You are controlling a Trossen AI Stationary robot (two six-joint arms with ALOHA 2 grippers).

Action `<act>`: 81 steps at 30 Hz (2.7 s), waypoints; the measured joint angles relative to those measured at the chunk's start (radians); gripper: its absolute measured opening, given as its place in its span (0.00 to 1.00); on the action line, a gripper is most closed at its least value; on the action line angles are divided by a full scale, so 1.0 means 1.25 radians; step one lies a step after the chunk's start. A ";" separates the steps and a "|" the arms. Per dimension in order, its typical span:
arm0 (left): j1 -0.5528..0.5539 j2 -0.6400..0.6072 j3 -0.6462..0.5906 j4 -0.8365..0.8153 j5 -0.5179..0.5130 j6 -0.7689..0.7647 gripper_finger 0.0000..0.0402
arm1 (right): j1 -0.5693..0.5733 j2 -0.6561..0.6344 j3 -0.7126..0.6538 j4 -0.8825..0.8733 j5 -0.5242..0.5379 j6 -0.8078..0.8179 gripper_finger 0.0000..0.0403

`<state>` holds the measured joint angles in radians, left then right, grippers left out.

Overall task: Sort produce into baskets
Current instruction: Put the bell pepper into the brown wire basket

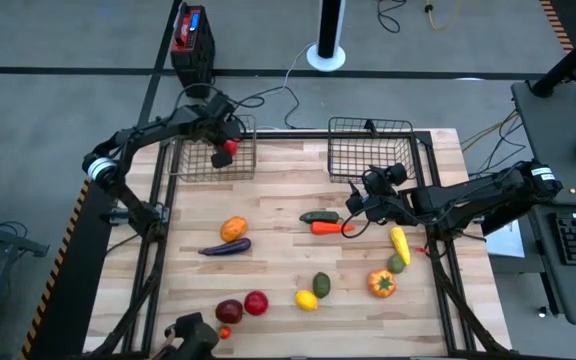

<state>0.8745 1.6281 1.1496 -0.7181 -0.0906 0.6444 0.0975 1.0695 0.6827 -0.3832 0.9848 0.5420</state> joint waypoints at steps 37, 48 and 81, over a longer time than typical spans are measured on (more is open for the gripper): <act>0.032 0.004 0.000 0.018 -0.023 -0.501 0.82 | 0.000 0.000 -0.001 0.000 -0.022 0.001 0.88; 0.032 0.004 -0.009 0.047 -0.025 -0.524 0.82 | 0.000 0.000 -0.001 0.000 -0.022 0.006 0.88; 0.043 0.004 -0.054 0.050 -0.024 -0.491 0.82 | 0.000 0.000 -0.001 -0.001 -0.035 0.008 0.88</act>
<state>0.9289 1.6337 1.0815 -0.6556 -0.1204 0.0310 0.0977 1.0695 0.6819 -0.3840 0.9411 0.5518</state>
